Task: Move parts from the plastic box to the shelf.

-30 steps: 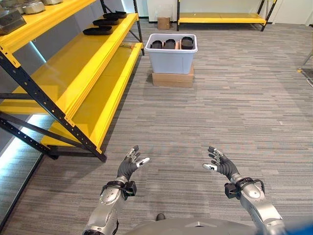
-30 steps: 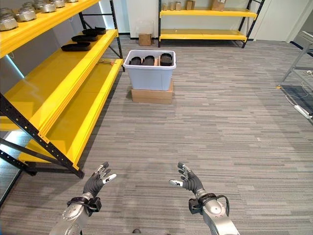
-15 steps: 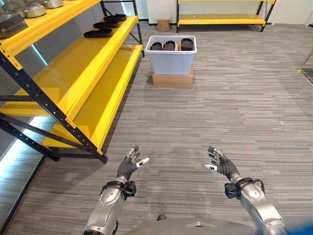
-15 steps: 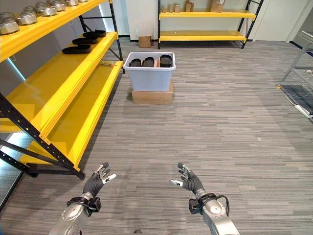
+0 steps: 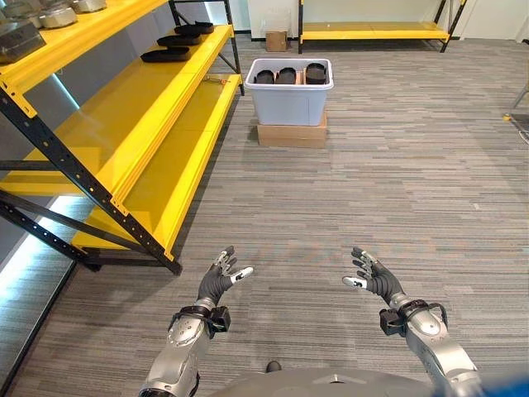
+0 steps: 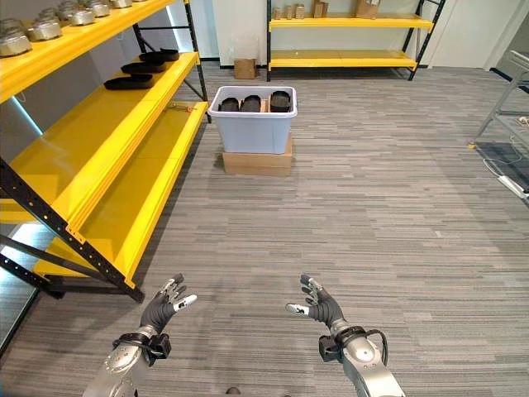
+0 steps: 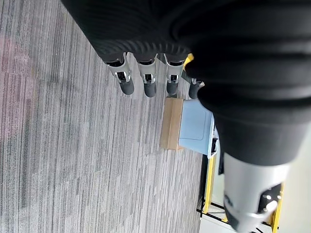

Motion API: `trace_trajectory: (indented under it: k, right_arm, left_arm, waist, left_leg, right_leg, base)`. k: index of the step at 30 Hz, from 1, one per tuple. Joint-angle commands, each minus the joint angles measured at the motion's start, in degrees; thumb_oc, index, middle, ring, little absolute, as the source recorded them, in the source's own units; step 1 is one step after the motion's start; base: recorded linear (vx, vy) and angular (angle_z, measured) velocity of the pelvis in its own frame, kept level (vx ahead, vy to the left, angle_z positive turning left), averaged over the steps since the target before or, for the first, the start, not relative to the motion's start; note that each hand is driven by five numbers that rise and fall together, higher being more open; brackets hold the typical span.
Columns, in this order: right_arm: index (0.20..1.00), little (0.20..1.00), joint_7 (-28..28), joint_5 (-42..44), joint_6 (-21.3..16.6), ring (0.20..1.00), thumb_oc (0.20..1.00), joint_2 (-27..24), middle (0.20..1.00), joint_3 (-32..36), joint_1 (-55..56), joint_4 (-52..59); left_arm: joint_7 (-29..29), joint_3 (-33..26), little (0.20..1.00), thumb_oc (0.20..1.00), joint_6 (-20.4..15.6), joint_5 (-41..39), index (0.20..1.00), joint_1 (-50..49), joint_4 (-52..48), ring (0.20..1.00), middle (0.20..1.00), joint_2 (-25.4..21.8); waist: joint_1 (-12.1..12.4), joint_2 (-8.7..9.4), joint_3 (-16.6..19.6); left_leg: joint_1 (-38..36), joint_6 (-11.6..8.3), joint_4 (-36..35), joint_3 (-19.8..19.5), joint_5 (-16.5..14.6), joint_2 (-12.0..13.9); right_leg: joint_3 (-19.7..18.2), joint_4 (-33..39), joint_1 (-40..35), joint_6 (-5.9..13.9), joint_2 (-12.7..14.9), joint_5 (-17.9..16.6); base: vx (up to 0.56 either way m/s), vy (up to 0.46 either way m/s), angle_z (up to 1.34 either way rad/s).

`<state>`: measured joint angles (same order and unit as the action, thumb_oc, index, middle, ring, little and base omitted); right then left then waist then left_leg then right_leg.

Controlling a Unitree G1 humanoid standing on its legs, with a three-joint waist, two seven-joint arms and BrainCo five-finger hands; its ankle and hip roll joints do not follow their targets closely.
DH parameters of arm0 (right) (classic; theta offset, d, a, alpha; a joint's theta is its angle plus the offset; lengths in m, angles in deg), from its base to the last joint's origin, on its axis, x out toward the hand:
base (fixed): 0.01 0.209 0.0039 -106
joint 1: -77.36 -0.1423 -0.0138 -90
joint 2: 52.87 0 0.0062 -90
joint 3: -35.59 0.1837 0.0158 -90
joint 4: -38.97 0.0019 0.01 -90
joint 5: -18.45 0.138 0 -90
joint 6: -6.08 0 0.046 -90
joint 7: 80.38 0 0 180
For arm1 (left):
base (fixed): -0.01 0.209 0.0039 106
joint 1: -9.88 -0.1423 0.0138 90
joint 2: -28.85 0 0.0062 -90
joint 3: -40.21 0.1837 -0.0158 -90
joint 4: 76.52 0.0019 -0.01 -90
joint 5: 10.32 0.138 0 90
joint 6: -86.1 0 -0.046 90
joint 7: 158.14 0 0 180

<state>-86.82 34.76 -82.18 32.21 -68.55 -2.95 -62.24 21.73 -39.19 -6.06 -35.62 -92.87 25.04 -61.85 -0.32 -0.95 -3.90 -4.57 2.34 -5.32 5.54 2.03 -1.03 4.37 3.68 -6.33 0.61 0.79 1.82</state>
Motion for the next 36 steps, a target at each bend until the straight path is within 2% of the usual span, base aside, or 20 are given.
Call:
trace_trajectory:
  k: [1, 4, 6, 7, 9, 11, 14, 15, 17, 18, 19, 20, 21, 23, 25, 27, 31, 33, 35, 36]
  right_arm:
    - [1.0, 1.0, 0.09, 1.25, -2.8, 1.0, 1.0, 0.6, 1.0, 0.0, -3.6, -0.13]
    - [1.0, 1.0, -0.38, 1.05, -2.84, 1.0, 1.0, 0.43, 1.0, 0.01, -3.98, 0.21]
    - [1.0, 1.0, -0.55, 0.64, -2.94, 1.0, 1.0, 0.66, 1.0, 0.49, -3.43, 0.3]
    - [1.0, 1.0, -0.78, 0.04, -2.88, 1.0, 1.0, 0.73, 1.0, 0.88, -2.82, 0.81]
    - [1.0, 1.0, -1.13, -1.03, -3.15, 1.0, 1.0, 0.61, 1.0, 0.89, -2.44, 1.35]
    - [1.0, 1.0, -1.26, -1.83, -3.33, 1.0, 1.0, 0.29, 1.0, 1.14, -2.4, 1.44]
    - [1.0, 1.0, -1.35, -1.89, -3.47, 1.0, 1.0, -0.28, 1.0, 1.88, -1.68, 2.32]
    - [1.0, 1.0, -1.13, -1.18, -3.71, 1.0, 1.0, -0.4, 1.0, 2.32, -1.63, 2.29]
    - [1.0, 1.0, -1.08, -1.03, -3.77, 1.0, 1.0, -0.64, 1.0, 2.46, -1.64, 2.27]
    - [1.0, 1.0, -1.07, -1.03, -3.77, 1.0, 1.0, -0.67, 1.0, 2.45, -1.63, 2.28]
    - [1.0, 1.0, -1.2, -1.19, -3.79, 1.0, 1.0, -0.86, 1.0, 2.67, -1.42, 2.79]
    - [1.0, 1.0, -1.2, -1.19, -3.77, 1.0, 1.0, -0.88, 1.0, 2.67, -1.38, 2.82]
    - [1.0, 1.0, -1.24, -1.41, -3.67, 1.0, 1.0, -1.0, 1.0, 2.6, -1.39, 2.56]
    - [1.0, 1.0, -1.67, -1.41, -3.69, 1.0, 1.0, -1.06, 1.0, 2.61, -0.5, 2.51]
    - [1.0, 1.0, -1.48, -0.96, -3.77, 1.0, 1.0, -1.39, 1.0, 2.75, -0.42, 3.2]
    - [1.0, 1.0, -1.53, -1.05, -3.69, 1.0, 1.0, -1.67, 1.0, 2.95, -0.36, 3.31]
    - [1.0, 1.0, -1.38, -0.57, -4.23, 1.0, 1.0, -2.39, 1.0, 3.82, -0.11, 3.75]
    - [1.0, 1.0, -1.1, -0.35, -4.49, 1.0, 1.0, -2.7, 1.0, 3.86, -0.2, 3.17]
    - [1.0, 1.0, -0.97, 0.38, -4.68, 1.0, 1.0, -3.21, 1.0, 4.0, 0.01, 2.77]
    - [1.0, 1.0, -0.96, 0.67, -4.73, 1.0, 1.0, -3.62, 1.0, 4.28, 0.2, 2.93]
  left_arm:
    - [-0.09, -2.22, 1.0, 1.0, -4.61, -0.64, 1.0, 4.3, -1.54, 1.0, 1.0, -2.63]
    - [-0.03, -1.93, 1.0, 1.0, -4.91, -0.96, 1.0, 4.92, -1.88, 1.0, 1.0, -3.06]
    - [0.38, -1.6, 1.0, 1.0, -4.85, -0.51, 1.0, 4.94, -2.3, 1.0, 1.0, -3.5]
    - [0.53, -1.73, 1.0, 1.0, -4.72, -0.04, 1.0, 4.73, -2.52, 1.0, 1.0, -3.76]
    - [0.46, -1.75, 1.0, 1.0, -4.69, 0.38, 1.0, 4.79, -2.58, 1.0, 1.0, -4.01]
    - [0.55, -1.91, 1.0, 1.0, -4.76, 0.88, 1.0, 5.03, -3.07, 1.0, 1.0, -4.34]
    - [0.77, -2.21, 1.0, 1.0, -4.73, 1.0, 1.0, 4.86, -3.34, 1.0, 1.0, -4.06]
    - [0.97, -2.09, 1.0, 1.0, -4.76, 1.0, 1.0, 5.23, -3.2, 1.0, 1.0, -3.94]
    - [1.3, -2.0, 1.0, 1.0, -4.85, 1.01, 1.0, 5.4, -2.82, 1.0, 1.0, -3.64]
    - [1.3, -2.0, 1.0, 1.0, -4.86, 1.01, 1.0, 5.39, -2.81, 1.0, 1.0, -3.62]
    - [1.45, -2.17, 1.0, 1.0, -4.88, 1.2, 1.0, 5.15, -2.72, 1.0, 1.0, -3.1]
    - [1.45, -2.17, 1.0, 1.0, -4.88, 1.21, 1.0, 5.13, -2.73, 1.0, 1.0, -3.08]
    - [1.59, -2.27, 1.0, 1.0, -4.95, 1.15, 1.0, 4.97, -2.51, 1.0, 1.0, -2.75]
    - [1.71, -1.97, 1.0, 1.0, -5.07, 0.89, 1.0, 4.79, -2.02, 1.0, 1.0, -2.32]
    - [1.55, -1.61, 1.0, 1.0, -5.24, 0.61, 1.0, 4.76, -1.97, 1.0, 1.0, -1.69]
    - [1.57, -1.49, 1.0, 1.0, -5.29, 0.36, 1.0, 4.71, -1.95, 1.0, 1.0, -1.69]
    - [1.77, -0.38, 1.0, 1.0, -5.45, -0.01, 1.0, 5.31, -2.57, 1.0, 1.0, -2.38]
    - [1.41, 0.05, 1.0, 1.0, -5.62, -0.44, 1.0, 6.27, -2.65, 1.0, 1.0, -2.71]
    - [1.32, 0.19, 1.0, 1.0, -5.79, -1.23, 1.0, 6.46, -3.2, 1.0, 1.0, -2.73]
    - [1.33, 0.32, 1.0, 1.0, -5.98, -1.67, 1.0, 6.46, -3.32, 1.0, 1.0, -2.81]
  waist:
    - [1.09, 3.29, -1.11]
    - [1.14, 3.28, -2.03]
    - [0.74, 3.13, -2.5]
    - [0.38, 3.02, -2.93]
    - [-0.14, 2.51, -4.02]
    - [-0.6, 1.81, -4.87]
    - [-1.59, 1.72, -4.86]
    - [-2.33, 2.07, -5.06]
    - [-2.76, 2.62, -5.15]
    - [-2.85, 2.46, -5.29]
    - [-3.05, 2.77, -5.25]
    - [-3.14, 2.65, -5.34]
    - [-3.42, 2.89, -4.79]
    - [-4.32, 2.91, -3.35]
    - [-4.52, 2.22, -2.18]
    - [-4.71, 1.91, -1.8]
    - [-5.79, 0.79, -0.8]
    - [-6.3, 0.32, -0.54]
    - [-6.22, -0.06, -0.73]
    - [-5.95, 0.48, -1.18]
  left_leg:
    - [0.33, -1.51, 5.92, -3.62, -5.29, 1.99]
    - [2.3, -0.54, 8.88, -4.22, -6.6, 0.83]
    - [2.41, 0.59, 9.33, -5.37, -6.84, -0.38]
    - [2.26, 1.51, 9.21, -5.78, -6.77, -1.04]
    - [1.64, 2.28, 9.22, -6.34, -6.8, -1.27]
    - [0.81, 2.56, 8.95, -6.36, -6.79, -1.06]
    - [-1.82, 2.83, 7.82, -6.36, -7.84, -2.27]
    - [-3.33, 2.73, 7.46, -7.1, -8.82, -3.38]
    - [-5.33, 2.3, 7.05, -7.71, -10.33, -4.16]
    - [-5.55, 2.28, 7.01, -7.8, -10.37, -3.98]
    - [-7.5, 1.71, 6.87, -7.82, -11.68, -4.34]
    - [-7.65, 1.68, 6.84, -7.91, -11.7, -4.21]
    - [-9.1, 1.21, 6.84, -8.12, -12.97, -4.14]
    - [-11.12, 0.18, 6.98, -8.87, -13.75, -3.17]
    - [-12.9, -0.62, 6.32, -8.99, -13.44, -1.23]
    - [-13.26, -0.87, 5.86, -9.4, -13.34, -0.5]
    - [-13.78, -2.23, 4.96, -10.05, -11.05, 2.46]
    - [-12.68, -3.65, 6.32, -9.76, -8.14, 4.35]
    - [-9.81, -5.95, 14.86, -9.08, -1.83, 5.44]
    - [-7.01, -6.66, 20.95, -8.95, 1.42, 5.08]
  right_leg:
    - [0.15, -6.77, 4.03, 5.03, 5.21, -1.27]
    - [0.08, -10.9, 6.25, 5.63, 6.08, -0.49]
    - [-0.08, -17.55, 9.32, 6.77, 7.45, -2.99]
    - [-1.23, -24.57, 13.31, 7.24, 8.05, -6.93]
    - [-2.51, -31.42, 17.23, 7.43, 7.6, -10.93]
    - [-1.91, -36.05, 20.97, 7.39, 5.83, -10.1]
    - [0.46, -32.05, 23.81, 6.88, 5.22, -9.07]
    - [0.42, -26.81, 25.19, 6.65, 4.63, -9.04]
    - [1.18, -18.99, 25.04, 6.91, 5.1, -9.99]
    - [1.37, -18.64, 24.64, 6.89, 4.97, -10.12]
    - [3.12, -12.71, 24.24, 7.29, 5.57, -11.41]
    - [3.28, -12.41, 23.92, 7.27, 5.48, -11.53]
    - [2.91, -8.99, 23.36, 7.53, 5.91, -12.44]
    - [-0.78, -8.5, 22.14, 7.1, 4.53, -12.7]
    - [0.28, -10.57, 23.09, 6.51, 3.18, -12.35]
    - [1.21, -11.49, 23.32, 6.2, 2.81, -11.56]
    - [3.16, -15.14, 25.02, 4.72, 0.72, -8.38]
    - [3.48, -15.78, 25.26, 3.72, -0.61, -6.71]
    - [2.85, -14.56, 22.4, 2.05, -2.52, -4.68]
    - [2.25, -13.22, 20.31, 1.34, -2.94, -4.26]
  base:
    - [-0.06, 0.094, -0.01]
    - [-0.03, 0.156, 0.02]
    - [0.01, 0.25, 0.16]
    - [0.0, 0.243, 0.39]
    - [0.0, 0.21, 0.34]
    - [0.04, 0.157, 0.2]
    - [0.17, 0.083, -0.01]
    - [0.27, 0.005, 0.01]
    - [0.23, -0.02, 0.2]
    - [0.24, -0.038, 0.27]
    - [0.17, -0.028, 0.27]
    - [0.35, -0.077, 0.06]
    - [0.31, -0.075, 0.02]
    - [0.44, -0.106, 0.19]
    - [0.35, -0.13, 0.3]
    - [0.19, -0.093, 0.24]
    - [0.25, -0.143, 0.22]
    - [0.32, -0.196, 0.4]
    - [0.32, -0.173, -0.13]
    - [0.2, -0.14, -0.15]
